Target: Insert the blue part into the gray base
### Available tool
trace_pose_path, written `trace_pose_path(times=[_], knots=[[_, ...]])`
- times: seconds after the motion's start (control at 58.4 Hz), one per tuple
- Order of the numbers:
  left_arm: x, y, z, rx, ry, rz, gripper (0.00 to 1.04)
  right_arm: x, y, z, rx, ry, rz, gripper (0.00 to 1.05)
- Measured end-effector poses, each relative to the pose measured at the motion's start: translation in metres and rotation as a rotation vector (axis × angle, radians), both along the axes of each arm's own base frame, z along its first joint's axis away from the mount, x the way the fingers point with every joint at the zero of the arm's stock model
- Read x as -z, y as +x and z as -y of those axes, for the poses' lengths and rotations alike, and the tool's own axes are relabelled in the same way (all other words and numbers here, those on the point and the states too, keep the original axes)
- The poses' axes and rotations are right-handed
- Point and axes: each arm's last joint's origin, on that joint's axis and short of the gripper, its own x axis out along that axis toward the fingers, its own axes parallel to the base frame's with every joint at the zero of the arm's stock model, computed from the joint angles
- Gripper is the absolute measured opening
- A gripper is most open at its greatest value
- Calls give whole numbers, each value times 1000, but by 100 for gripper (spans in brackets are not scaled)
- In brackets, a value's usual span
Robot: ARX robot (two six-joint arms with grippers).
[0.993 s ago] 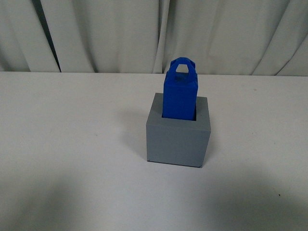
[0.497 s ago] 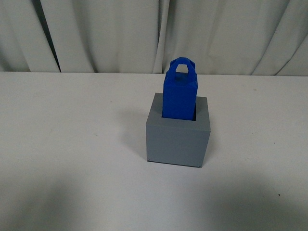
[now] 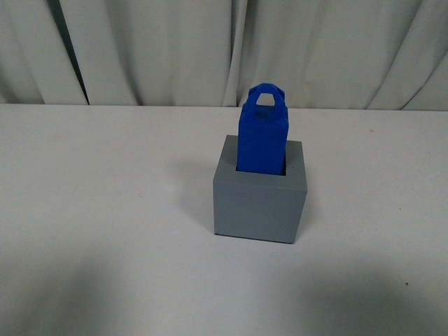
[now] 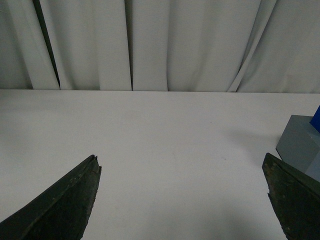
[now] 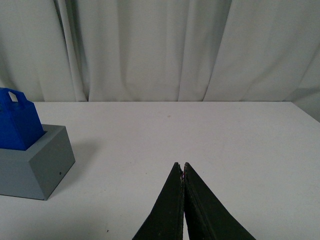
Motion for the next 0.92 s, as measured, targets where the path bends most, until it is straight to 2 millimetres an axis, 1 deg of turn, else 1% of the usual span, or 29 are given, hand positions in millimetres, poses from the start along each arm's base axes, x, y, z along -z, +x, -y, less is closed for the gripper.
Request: trace_pose_path(times=[0.137,0.171,0.36,0.377,0.411,0.462,0.599,0.668,0.702,0.736,0.805,0.925], knots=[[0,0,0,0,0,0,98,0,0,0,0,0,-1,1],[0,0,0,0,0,0,98,0,0,0,0,0,-1,4],[0,0,0,0,0,0,98,0,0,0,0,0,-1,37],[0,0,0,0,0,0,98,0,0,0,0,0,-1,39],[0,0,0,0,0,0,98,0,0,0,0,0,-1,46],[0,0,0,0,0,0,98,0,0,0,0,0,-1,53],[0,0,0,0,0,0,98,0,0,0,0,0,-1,78],[0,0,0,0,0,0,98,0,0,0,0,0,-1,89],[0,0,0,0,0,0,98,0,0,0,0,0,-1,96],[0,0,0,0,0,0,98,0,0,0,0,1,-1,98],[0,0,0,0,0,0,98,0,0,0,0,1,-1,95],[0,0,0,0,0,0,98,0,0,0,0,1,-1,96]])
